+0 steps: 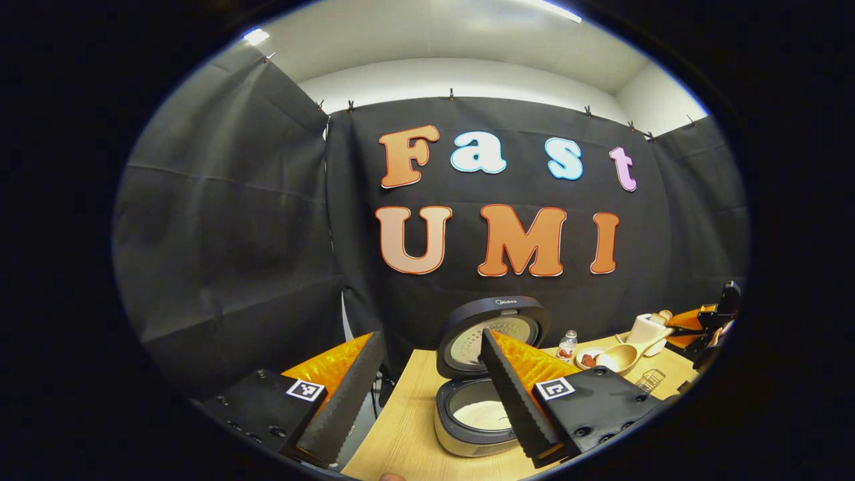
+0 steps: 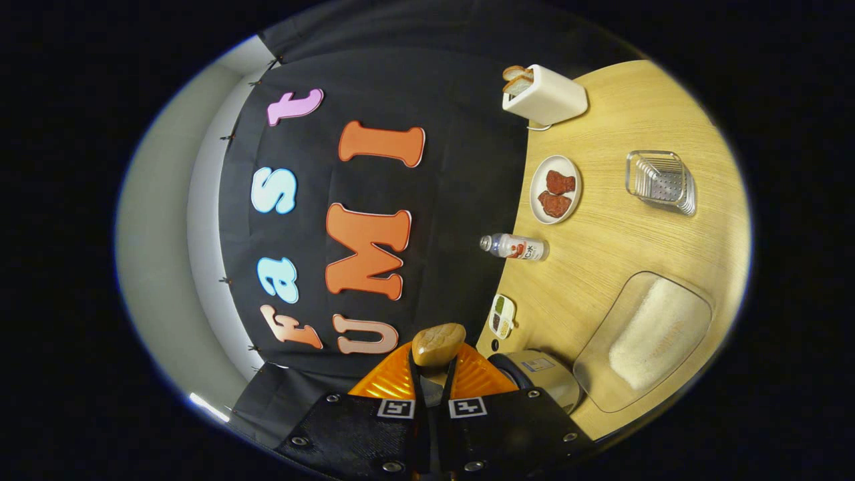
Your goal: Close the left gripper, press the button to open the rice cooker; take a wooden spoon from the chopstick holder with the right hand, scoop a spoonful of rice and pour it into the rice cooker, then put the wooden spoon back into the chopstick holder.
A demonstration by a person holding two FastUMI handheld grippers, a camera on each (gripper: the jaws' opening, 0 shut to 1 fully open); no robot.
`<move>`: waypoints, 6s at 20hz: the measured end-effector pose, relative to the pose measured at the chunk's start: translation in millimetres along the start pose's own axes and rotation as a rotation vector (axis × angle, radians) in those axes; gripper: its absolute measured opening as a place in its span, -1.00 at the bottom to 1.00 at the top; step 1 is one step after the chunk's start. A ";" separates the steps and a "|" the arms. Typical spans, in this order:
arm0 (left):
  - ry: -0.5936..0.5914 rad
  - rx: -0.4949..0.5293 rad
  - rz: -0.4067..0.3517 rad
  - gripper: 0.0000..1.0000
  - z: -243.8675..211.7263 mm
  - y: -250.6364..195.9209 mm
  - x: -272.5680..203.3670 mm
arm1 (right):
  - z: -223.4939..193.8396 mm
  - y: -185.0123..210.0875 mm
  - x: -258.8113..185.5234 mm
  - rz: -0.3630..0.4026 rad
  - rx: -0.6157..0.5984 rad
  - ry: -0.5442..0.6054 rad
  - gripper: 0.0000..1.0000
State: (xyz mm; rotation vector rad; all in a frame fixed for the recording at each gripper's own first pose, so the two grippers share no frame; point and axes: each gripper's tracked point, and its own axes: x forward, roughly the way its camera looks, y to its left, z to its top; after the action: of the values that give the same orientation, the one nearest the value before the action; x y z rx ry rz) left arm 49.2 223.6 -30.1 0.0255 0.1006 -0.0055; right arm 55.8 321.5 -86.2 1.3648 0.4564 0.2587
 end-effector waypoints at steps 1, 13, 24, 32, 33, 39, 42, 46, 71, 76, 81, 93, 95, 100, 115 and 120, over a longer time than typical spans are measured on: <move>0.003 -0.002 0.002 0.93 -0.8 1.8 -2.2 | -6.0 8.7 4.7 0.011 -0.012 0.009 -0.92; 0.010 -0.005 0.061 0.93 -2.6 40.3 -14.8 | -66.7 67.2 67.0 0.074 -0.223 0.072 -0.91; 0.015 -0.019 0.112 0.98 -8.7 68.5 -10.5 | -94.3 84.9 85.3 0.095 -0.436 0.068 -0.91; 0.016 -0.010 0.115 0.98 -10.6 69.4 -4.8 | -98.8 94.8 86.5 0.112 -0.562 0.057 -0.91; 0.015 -0.009 0.115 0.98 -11.2 69.3 -4.3 | -100.0 94.6 87.1 0.112 -0.578 0.058 -0.91; 0.018 -0.004 0.119 0.98 -12.5 70.3 -1.9 | -111.4 92.6 89.0 0.123 -0.655 0.068 -0.91; 0.019 -0.003 0.121 0.93 -12.4 70.8 -1.8 | -116.6 92.8 90.0 0.132 -0.698 0.071 -0.91; 0.018 -0.005 0.125 0.98 -11.8 72.5 -2.2 | -125.8 97.8 91.8 0.148 -0.779 0.071 -0.91; 0.028 0.003 0.142 0.98 -22.2 77.4 -2.0 | -175.2 87.0 94.7 0.240 -1.223 0.108 -0.92; 0.027 0.003 0.147 0.98 -22.8 79.9 -2.4 | -185.5 82.0 94.9 0.258 -1.324 0.115 -0.92; 0.037 0.006 0.160 1.00 -25.8 81.5 -3.6 | -187.7 74.2 95.8 0.263 -1.362 0.122 -0.92; -0.004 -0.017 0.133 1.00 -4.8 47.2 8.3 | -88.3 65.9 68.9 0.153 -1.155 0.048 -0.91; -0.005 -0.031 0.115 0.93 -5.8 35.0 11.9 | -54.8 60.4 60.4 0.116 -1.153 0.004 -0.91; -0.023 -0.007 0.109 0.93 -1.4 16.4 26.5 | 34.1 37.5 33.2 0.000 -1.138 -0.100 -0.91; -0.017 -0.007 0.083 0.94 8.7 -53.7 38.9 | 198.8 -94.3 -24.9 -0.297 -1.076 -0.186 -0.91; -0.001 -0.006 0.113 0.95 9.1 -62.5 29.6 | 206.9 -151.0 -14.6 -0.361 -1.023 -0.114 -0.92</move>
State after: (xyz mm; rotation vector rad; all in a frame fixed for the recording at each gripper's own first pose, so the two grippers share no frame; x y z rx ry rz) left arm 79.2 160.8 -25.7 0.0251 0.0976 0.1077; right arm 124.8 103.9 -203.1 0.2851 0.3781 0.0819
